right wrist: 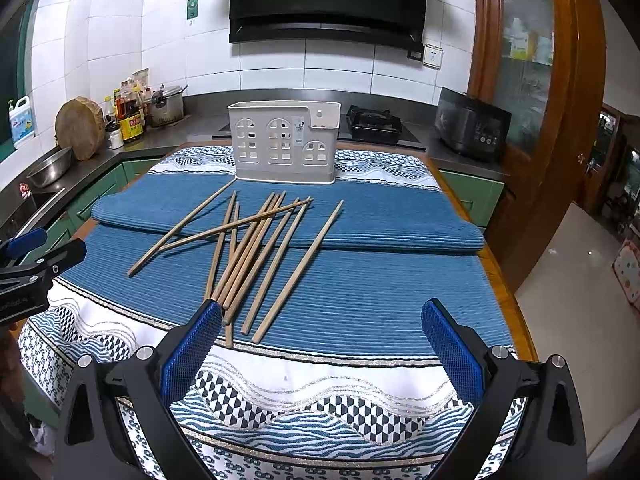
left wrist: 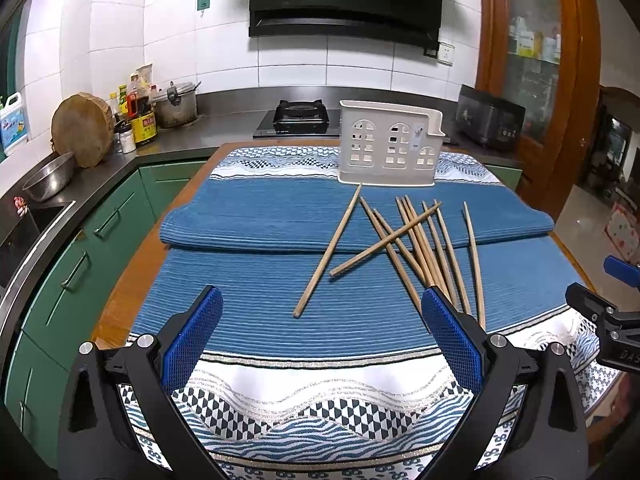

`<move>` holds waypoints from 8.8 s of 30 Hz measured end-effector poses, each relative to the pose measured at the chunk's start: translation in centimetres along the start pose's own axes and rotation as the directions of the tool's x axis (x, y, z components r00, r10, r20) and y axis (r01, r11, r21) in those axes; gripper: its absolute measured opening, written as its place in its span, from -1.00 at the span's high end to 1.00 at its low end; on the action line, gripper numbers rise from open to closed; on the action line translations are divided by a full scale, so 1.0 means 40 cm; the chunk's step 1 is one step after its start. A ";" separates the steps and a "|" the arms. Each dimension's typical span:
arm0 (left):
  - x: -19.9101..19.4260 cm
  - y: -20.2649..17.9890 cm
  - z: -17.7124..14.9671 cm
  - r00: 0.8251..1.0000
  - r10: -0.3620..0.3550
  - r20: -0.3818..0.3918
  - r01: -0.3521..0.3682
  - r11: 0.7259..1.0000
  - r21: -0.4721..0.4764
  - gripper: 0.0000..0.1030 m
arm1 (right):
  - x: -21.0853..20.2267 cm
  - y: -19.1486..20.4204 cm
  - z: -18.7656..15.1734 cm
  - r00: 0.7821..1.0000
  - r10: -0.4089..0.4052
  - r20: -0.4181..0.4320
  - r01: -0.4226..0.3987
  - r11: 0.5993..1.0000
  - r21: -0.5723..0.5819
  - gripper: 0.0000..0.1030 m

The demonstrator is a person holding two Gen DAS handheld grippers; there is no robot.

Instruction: Organize utensils

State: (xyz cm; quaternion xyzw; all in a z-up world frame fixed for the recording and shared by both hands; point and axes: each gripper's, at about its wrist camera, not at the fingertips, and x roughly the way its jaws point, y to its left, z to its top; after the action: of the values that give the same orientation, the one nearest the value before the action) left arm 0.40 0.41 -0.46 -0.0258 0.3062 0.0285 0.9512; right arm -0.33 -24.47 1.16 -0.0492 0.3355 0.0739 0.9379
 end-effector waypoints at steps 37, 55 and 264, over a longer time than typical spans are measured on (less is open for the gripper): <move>0.200 -0.047 0.052 0.978 -0.180 -0.109 0.199 0.959 0.201 -0.40 | 0.115 -0.006 -0.003 0.997 0.031 -0.068 -0.029 0.999 0.025 -0.88; 0.393 -0.077 0.062 0.925 -0.264 -0.272 0.342 0.890 0.302 0.42 | 0.202 -0.008 0.008 0.991 0.057 -0.122 -0.052 0.998 0.046 -0.88; 0.380 -0.083 0.749 0.965 -0.262 0.007 0.259 0.956 0.136 0.91 | 0.449 -0.094 0.696 0.974 0.170 -0.149 -0.186 0.977 -0.104 0.67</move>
State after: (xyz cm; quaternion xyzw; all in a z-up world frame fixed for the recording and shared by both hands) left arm 30.36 -0.33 15.05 -0.0017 0.2897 -0.1174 0.9499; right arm 31.37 -22.34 11.33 -0.0791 0.3984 0.1738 0.8971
